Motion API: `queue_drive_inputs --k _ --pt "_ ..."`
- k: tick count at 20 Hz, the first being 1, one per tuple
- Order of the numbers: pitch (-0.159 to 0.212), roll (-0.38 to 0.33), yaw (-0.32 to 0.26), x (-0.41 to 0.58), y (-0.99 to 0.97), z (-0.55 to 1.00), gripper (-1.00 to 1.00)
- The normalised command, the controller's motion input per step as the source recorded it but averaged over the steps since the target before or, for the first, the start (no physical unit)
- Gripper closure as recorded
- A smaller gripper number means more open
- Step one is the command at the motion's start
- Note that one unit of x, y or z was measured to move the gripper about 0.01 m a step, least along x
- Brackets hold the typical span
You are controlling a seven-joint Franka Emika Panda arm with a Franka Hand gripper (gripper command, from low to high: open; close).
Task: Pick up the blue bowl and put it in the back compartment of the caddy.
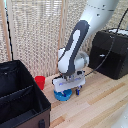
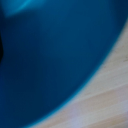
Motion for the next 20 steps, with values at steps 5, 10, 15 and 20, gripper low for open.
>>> queue_drive_inputs --k 5,10,15,20 --pt "-0.088 -0.047 0.010 -0.003 0.15 -0.26 1.00" --pt "-0.087 -0.022 0.028 -0.036 0.11 -0.12 1.00" --pt "-0.045 0.001 0.009 -0.056 0.12 0.23 1.00" --pt "0.011 0.033 0.050 0.045 0.10 0.75 1.00"
